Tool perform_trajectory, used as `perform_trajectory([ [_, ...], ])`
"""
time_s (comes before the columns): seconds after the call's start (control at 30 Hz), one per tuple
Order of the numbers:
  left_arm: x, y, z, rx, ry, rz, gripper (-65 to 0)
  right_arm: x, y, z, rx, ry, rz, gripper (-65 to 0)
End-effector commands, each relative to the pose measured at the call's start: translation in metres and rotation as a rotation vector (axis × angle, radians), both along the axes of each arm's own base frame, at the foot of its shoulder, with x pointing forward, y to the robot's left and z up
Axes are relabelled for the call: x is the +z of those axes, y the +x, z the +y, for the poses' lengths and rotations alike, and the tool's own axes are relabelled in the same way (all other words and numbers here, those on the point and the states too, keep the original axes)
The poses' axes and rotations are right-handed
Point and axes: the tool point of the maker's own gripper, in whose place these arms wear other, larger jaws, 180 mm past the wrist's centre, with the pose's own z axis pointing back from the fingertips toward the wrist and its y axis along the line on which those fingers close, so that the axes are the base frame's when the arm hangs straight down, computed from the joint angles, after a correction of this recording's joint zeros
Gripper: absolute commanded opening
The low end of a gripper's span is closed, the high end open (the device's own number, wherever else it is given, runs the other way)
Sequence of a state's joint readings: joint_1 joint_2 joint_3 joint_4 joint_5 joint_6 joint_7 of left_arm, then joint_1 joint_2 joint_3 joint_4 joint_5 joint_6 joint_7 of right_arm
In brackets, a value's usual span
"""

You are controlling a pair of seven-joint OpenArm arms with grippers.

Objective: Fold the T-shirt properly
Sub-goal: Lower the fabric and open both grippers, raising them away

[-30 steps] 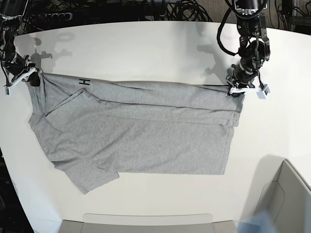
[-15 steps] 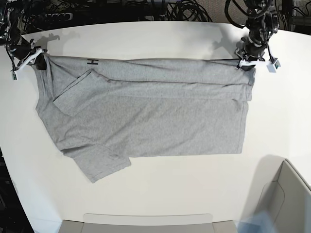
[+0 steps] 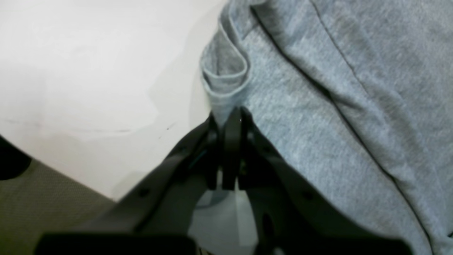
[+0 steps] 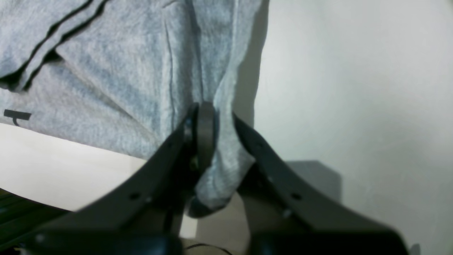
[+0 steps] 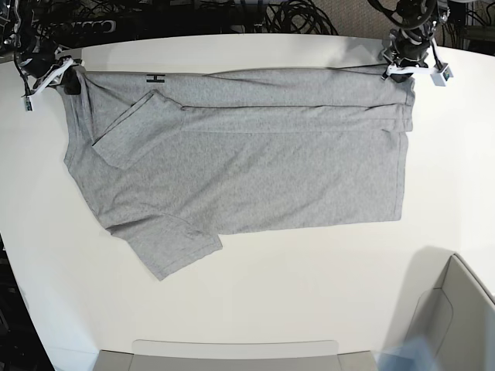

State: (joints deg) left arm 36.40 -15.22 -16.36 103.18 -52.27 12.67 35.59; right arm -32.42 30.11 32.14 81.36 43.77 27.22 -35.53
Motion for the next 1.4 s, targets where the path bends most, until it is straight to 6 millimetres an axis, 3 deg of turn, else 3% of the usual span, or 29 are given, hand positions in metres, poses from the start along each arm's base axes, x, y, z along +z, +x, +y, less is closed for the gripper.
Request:
perform_trajectory([
  [0.0,0.009,0.003,0.008,-0.002,0.038,-0.021,-63.8,-0.003,-0.01,-0.005,0.017,-0.034,0.044,-65.0],
  [0.07,0.015,0.007,0.007,-0.008,0.042,-0.037,-62.4,-0.002,-0.008,-0.002,0.021,-0.031,0.036,-65.0],
  [0.17,0.023,0.012,0.002,-0.022,0.037,-0.053,-52.0,0.001,-0.004,0.008,0.034,-0.019,0.014,-63.9],
  [0.27,0.027,0.013,-0.007,-0.051,0.008,-0.042,-42.3,0.005,-0.001,0.014,0.043,-0.015,-0.003,-53.7],
  [0.33,0.033,0.016,-0.011,-0.065,0.003,-0.052,-41.5,0.007,-0.002,0.016,0.053,-0.017,-0.004,-49.8],
  [0.47,0.041,0.018,-0.015,-0.08,0.006,-0.068,-41.5,0.014,0.0,0.021,0.071,-0.023,-0.023,-49.7],
  [0.83,0.06,0.0,0.025,0.002,0.093,-0.07,-41.5,0.017,-0.013,0.015,0.104,-0.05,0.012,-49.6],
  [1.13,0.07,0.012,0.02,-0.021,0.096,-0.111,-41.5,0.045,-0.017,-0.044,-0.024,-0.158,-0.034,-49.6],
  [1.27,0.078,0.028,0.021,-0.02,0.099,-0.159,-41.5,0.062,-0.017,-0.068,-0.088,-0.201,-0.07,-49.6],
  [1.37,0.085,0.037,0.026,-0.052,0.125,-0.173,-41.5,0.058,-0.019,-0.063,-0.075,-0.192,-0.053,-49.5],
])
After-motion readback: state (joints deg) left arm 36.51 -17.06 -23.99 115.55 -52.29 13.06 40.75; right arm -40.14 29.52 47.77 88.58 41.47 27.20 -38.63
